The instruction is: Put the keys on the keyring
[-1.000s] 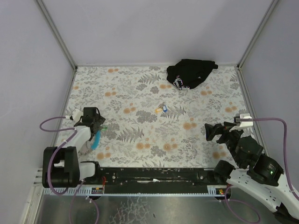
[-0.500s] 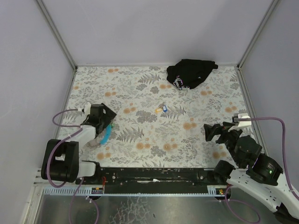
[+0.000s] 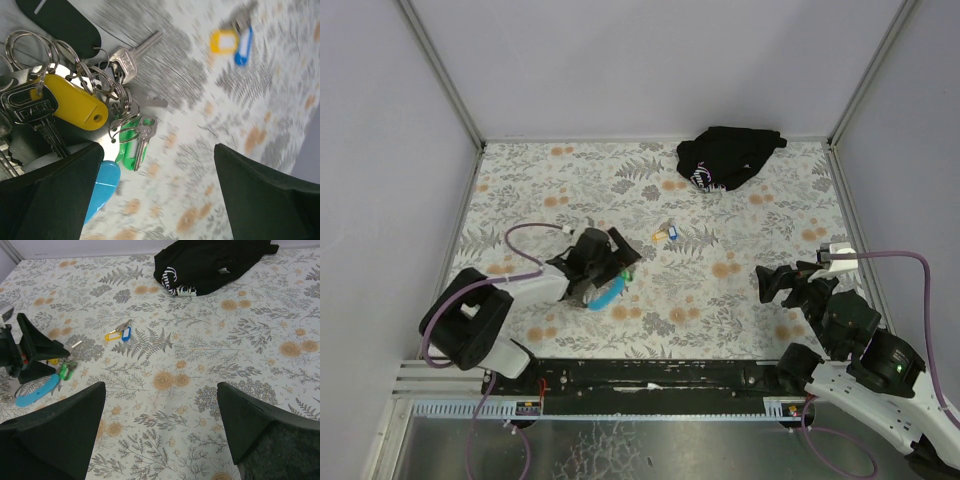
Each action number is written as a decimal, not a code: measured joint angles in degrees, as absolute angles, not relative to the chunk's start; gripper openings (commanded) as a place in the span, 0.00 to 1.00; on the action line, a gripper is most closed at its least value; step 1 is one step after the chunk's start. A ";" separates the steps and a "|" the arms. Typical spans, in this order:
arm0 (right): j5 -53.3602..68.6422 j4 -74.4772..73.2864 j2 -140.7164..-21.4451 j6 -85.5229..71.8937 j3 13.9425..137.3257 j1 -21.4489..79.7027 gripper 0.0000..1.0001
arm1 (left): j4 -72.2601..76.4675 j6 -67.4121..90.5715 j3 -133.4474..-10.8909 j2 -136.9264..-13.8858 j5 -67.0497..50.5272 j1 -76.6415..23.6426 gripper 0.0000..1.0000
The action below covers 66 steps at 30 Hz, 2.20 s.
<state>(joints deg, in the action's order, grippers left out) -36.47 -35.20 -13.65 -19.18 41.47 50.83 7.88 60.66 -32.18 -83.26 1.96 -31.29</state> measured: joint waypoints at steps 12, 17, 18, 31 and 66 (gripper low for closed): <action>-33.71 -35.18 -18.76 -18.55 41.52 50.83 0.99 | 7.55 63.33 -44.53 -94.96 -2.83 -45.41 0.94; -30.57 -35.24 -26.28 -18.37 42.68 50.83 0.99 | 5.10 61.28 -44.62 -92.12 -2.31 -45.25 0.95; -30.13 -35.24 -28.14 -18.35 43.03 50.83 0.99 | 4.23 60.40 -44.56 -90.70 -1.89 -44.97 0.95; -17.89 -24.36 -49.87 -17.91 43.51 50.83 0.86 | -1.26 50.63 -32.47 -68.23 2.68 -31.27 0.93; 4.29 0.62 -88.42 -15.73 50.68 48.16 0.40 | 11.14 51.18 -20.05 -72.84 -9.26 -37.87 0.49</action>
